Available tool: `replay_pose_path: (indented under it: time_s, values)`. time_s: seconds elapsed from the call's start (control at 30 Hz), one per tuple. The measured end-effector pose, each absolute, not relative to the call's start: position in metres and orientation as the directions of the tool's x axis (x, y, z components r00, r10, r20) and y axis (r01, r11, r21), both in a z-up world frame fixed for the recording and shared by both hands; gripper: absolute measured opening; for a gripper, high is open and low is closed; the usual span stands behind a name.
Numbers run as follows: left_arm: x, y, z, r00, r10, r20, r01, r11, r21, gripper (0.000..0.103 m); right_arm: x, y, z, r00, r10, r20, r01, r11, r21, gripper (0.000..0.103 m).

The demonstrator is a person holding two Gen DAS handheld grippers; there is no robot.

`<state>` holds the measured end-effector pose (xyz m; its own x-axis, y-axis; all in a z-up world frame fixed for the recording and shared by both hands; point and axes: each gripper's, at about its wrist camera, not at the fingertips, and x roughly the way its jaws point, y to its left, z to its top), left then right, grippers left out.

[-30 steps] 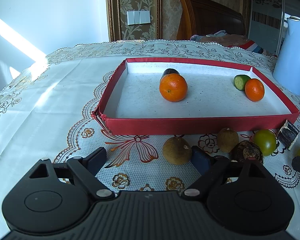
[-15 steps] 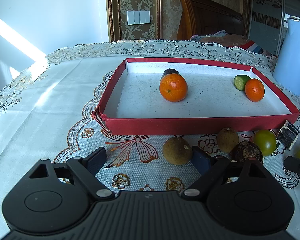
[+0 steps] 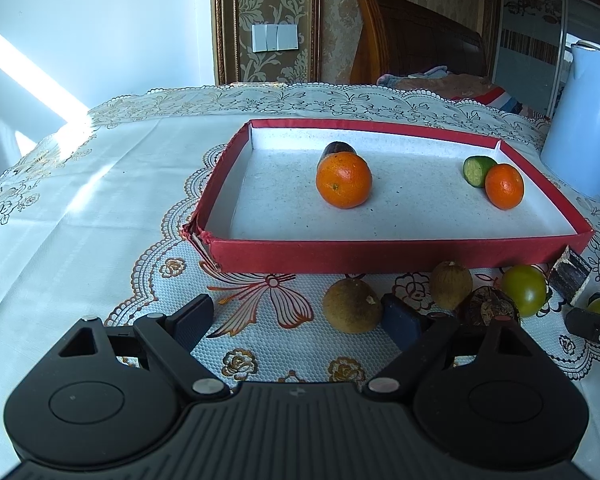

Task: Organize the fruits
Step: 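Lower the right gripper onto the green lime and close it, then close the left gripper on the small brown kiwi while the right holds the lime, then carry the held lime and kiwi over the red tray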

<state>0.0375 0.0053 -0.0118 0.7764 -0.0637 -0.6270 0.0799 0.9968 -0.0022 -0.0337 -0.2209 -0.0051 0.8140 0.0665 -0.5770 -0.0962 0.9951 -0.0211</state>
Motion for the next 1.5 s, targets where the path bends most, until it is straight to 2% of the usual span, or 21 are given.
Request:
replay_pose_path:
  time_s: [0.1, 0.17, 0.27, 0.47, 0.67, 1.13, 1.5]
  values:
    - [0.035, 0.003, -0.011, 0.781, -0.077, -0.619, 0.103, 0.995, 0.006, 0.081, -0.034, -0.222, -0.005, 0.815, 0.068, -0.575, -0.095, 0.995, -0.017, 0.031]
    - [0.032, -0.002, -0.012, 0.790, -0.073, -0.609, 0.120, 0.992, 0.036, 0.064, -0.035, -0.221, -0.005, 0.818, 0.065, -0.572, -0.093, 0.995, -0.020, 0.031]
    - [0.029, -0.007, -0.011, 0.801, -0.071, -0.595, 0.136, 0.989, 0.065, 0.048, -0.035, -0.221, -0.005, 0.818, 0.065, -0.571, -0.093, 0.995, -0.019, 0.031]
    - [0.028, -0.007, -0.010, 0.801, -0.084, -0.592, 0.147, 0.987, 0.059, 0.031, -0.036, -0.224, -0.004, 0.821, 0.070, -0.566, -0.088, 0.996, -0.004, 0.031]
    - [0.028, -0.004, -0.009, 0.805, -0.082, -0.587, 0.135, 0.990, 0.047, 0.030, -0.036, -0.227, -0.004, 0.827, 0.073, -0.558, -0.082, 0.997, 0.010, 0.031]
    - [0.018, 0.003, 0.009, 0.854, -0.134, -0.503, 0.145, 0.989, -0.017, 0.030, -0.038, -0.233, 0.009, 0.851, 0.074, -0.519, -0.064, 0.997, 0.036, 0.031]
    - [0.049, -0.001, 0.031, 0.847, -0.118, -0.518, 0.118, 0.993, -0.033, 0.030, 0.010, -0.227, 0.037, 0.872, 0.044, -0.488, -0.042, 0.999, 0.015, 0.031]
